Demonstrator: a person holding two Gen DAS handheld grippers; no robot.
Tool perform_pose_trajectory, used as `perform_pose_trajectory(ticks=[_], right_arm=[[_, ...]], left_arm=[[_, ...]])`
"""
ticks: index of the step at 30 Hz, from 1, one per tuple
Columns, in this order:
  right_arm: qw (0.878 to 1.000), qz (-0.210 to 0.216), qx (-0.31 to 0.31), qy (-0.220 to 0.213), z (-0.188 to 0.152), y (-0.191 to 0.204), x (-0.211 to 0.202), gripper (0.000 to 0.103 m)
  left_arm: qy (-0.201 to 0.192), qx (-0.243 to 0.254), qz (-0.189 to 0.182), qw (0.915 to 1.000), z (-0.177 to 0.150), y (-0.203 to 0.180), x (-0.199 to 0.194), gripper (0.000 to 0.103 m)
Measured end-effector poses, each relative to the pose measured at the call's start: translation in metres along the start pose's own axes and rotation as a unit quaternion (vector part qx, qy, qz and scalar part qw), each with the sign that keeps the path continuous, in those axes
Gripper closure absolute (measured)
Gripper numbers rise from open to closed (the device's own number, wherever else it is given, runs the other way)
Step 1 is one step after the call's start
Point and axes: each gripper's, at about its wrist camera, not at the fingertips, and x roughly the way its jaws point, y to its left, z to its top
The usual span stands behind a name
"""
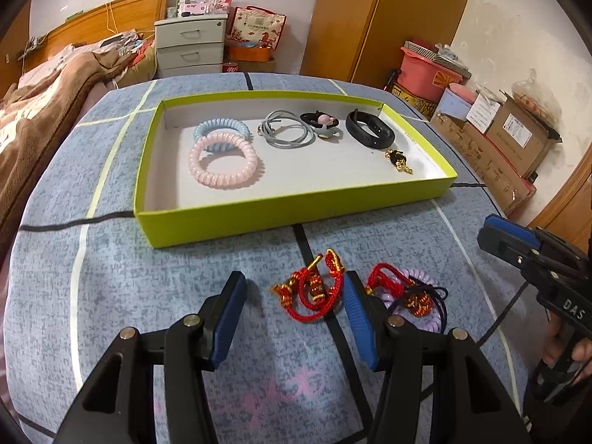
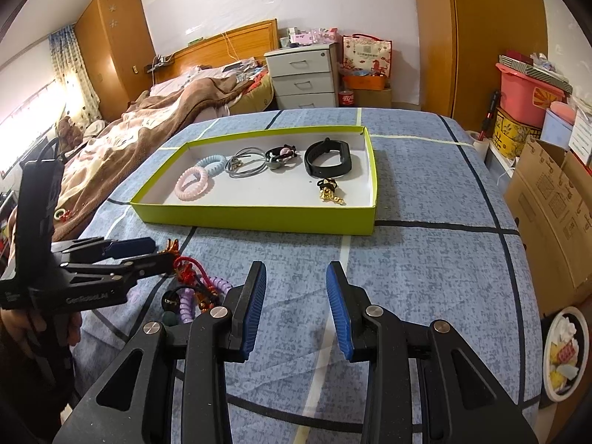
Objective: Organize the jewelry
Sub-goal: 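Withdraw both tools from the box toward the remaining ornaments, then grasp the red knotted ornament with the left tool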
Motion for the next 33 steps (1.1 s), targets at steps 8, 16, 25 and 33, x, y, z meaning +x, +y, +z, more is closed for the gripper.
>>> perform_pose_trajectory(ticks=[8,16,25,33], right_arm=[[1.000,0.003,-0.008,0.010,-0.002,0.008,0.001,0.068],[0.999,0.032,-0.029,0.019,-0.005,0.022,0.004,0.068],[0.994,0.069,-0.066,0.043,-0.011,0.044,0.017,0.068],[0.992,0.075,-0.080,0.056,-0.015,0.051,0.027,0.068]], left_arm=[[-0.013,-0.009,0.012,0.9998,0.000,0.009,-0.001,0.075],[-0.022,-0.024,0.010,0.9994,-0.006,0.016,-0.009,0.085],[-0.047,-0.051,-0.005,0.9976,-0.021,0.026,-0.031,0.085],[-0.047,-0.060,-0.010,0.9970,-0.028,0.029,-0.036,0.085]])
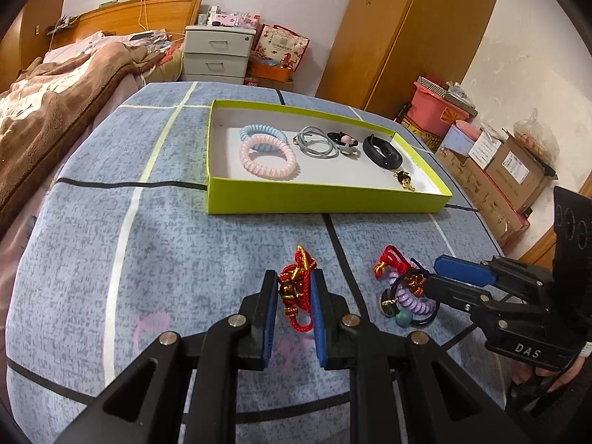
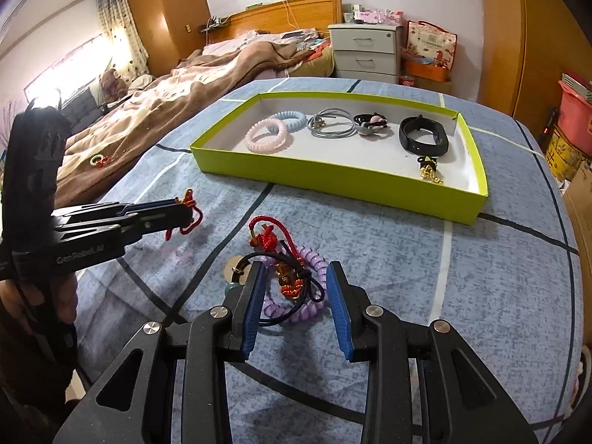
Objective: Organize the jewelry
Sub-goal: 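Grasp the red knotted ornament with the left tool, then grasp the black hair tie with teal bead using the right tool while the left tool holds the red ornament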
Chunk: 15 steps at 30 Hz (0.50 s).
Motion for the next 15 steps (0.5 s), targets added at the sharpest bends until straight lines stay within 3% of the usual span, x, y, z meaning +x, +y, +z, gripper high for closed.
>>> perform_pose_trajectory(ticks=[8,11,15], right_arm=[[1.000,-0.009,-0.023,0.007,0.000,0.009,0.005,0.069],[0.999,-0.013,-0.028,0.008,0.000,0.012,0.005,0.083],[0.999,-0.016,-0.035,0.010,-0.001,0.014,0.006,0.088]], left_arm=[[0.001,-0.004,0.003,1.0000,-0.005,0.002,-0.003,0.085],[0.002,-0.004,0.003,1.0000,-0.006,0.002,-0.003,0.085],[0.001,-0.006,0.004,1.0000,-0.007,0.003,-0.004,0.085]])
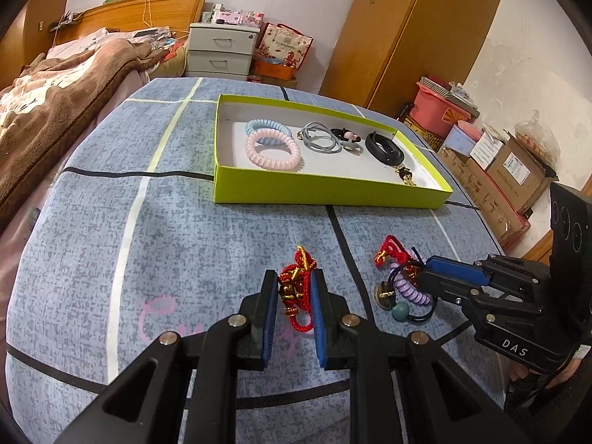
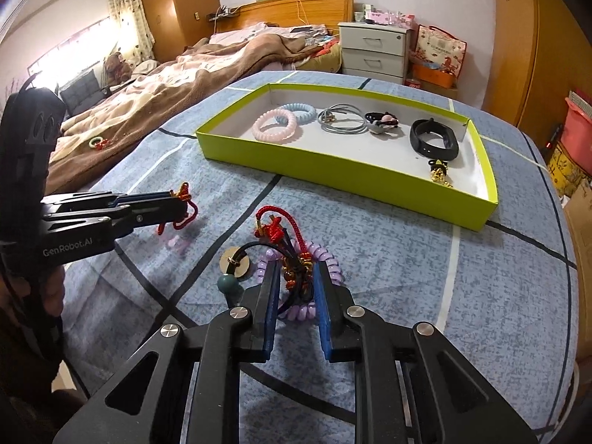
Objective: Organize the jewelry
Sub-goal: 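Grasp the black hair tie with teal bead using the right tool while the left tool holds the red ornament, then carry the red ornament with the left tool while the right tool carries the black tie to the box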
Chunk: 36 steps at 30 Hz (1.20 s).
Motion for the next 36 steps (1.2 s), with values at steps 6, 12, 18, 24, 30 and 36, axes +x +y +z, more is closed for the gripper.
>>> perform_pose_trajectory(ticks=[6,12,18,24,30,36], right_arm=[[1.000,-0.005,0.001,-0.009,-0.001,-0.001,-0.005,0.098],[0.999,0.014,0.021,-0.028,-0.001,-0.008,-0.016,0.099],[0.998,0.035,0.030,-0.038,-0.001,-0.008,-0.020,0.099],[0.996,0.060,0.037,-0.051,0.001,-0.006,-0.027,0.099],[0.994,0.081,0.051,-0.062,0.004,-0.010,-0.032,0.099],[0.991,0.089,0.055,-0.079,0.011,-0.010,-0.041,0.099]], left_arm=[[-0.001,-0.001,-0.001,1.0000,-0.002,-0.001,-0.002,0.085],[-0.004,0.002,0.000,1.0000,-0.002,-0.002,-0.004,0.085],[-0.006,0.004,0.000,1.0000,-0.002,-0.005,-0.006,0.085],[-0.011,0.007,0.002,0.9999,-0.001,-0.008,-0.011,0.085],[-0.015,0.008,0.005,0.9998,0.003,-0.011,-0.015,0.085],[-0.021,0.011,0.006,0.9997,0.009,-0.013,-0.017,0.085]])
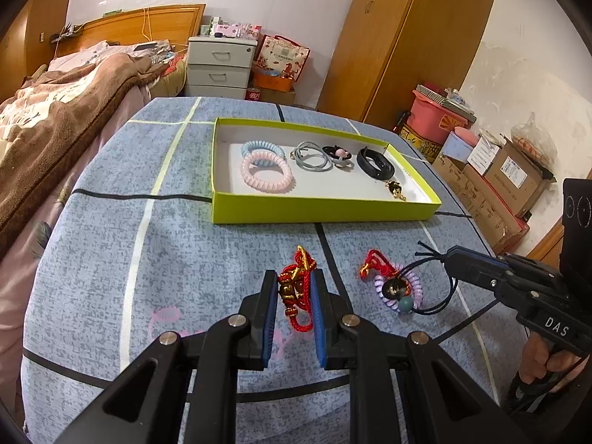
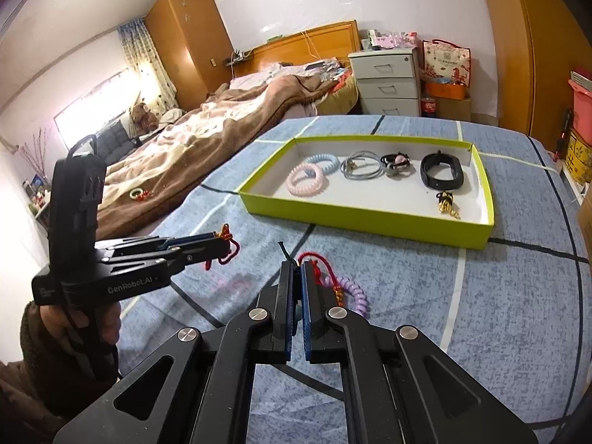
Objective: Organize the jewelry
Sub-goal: 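Carry the red ornament with the left tool while the right tool carries the black tie to the box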
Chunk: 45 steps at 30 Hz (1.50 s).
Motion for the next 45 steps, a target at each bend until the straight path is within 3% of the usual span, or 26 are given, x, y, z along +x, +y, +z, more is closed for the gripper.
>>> perform_pose_trajectory(ticks=[21,28,32,45], right_arm=[[0.998,-0.037,0.040,-0.043,0.044,-0.038,-0.009,0.099],[0.996,-0.066,0.050,-0.039,0.063,-0.059,0.003,0.099],[0.995,-0.070,0.055,-0.035,0.070,-0.068,0.011,0.099],[0.995,-0.082,0.057,-0.008,0.081,-0.081,0.054,0.099]], left_arm=[[-0.015,0.001,0.009,0.9998,0.051,0.004,0.007,0.085],[-0.011,-0.010,0.020,0.9997,0.068,0.015,0.020,0.085],[-0.008,-0.002,0.041,0.9991,0.074,0.018,0.028,0.085],[0.020,-0.005,0.052,0.9985,0.077,0.028,0.058,0.085]])
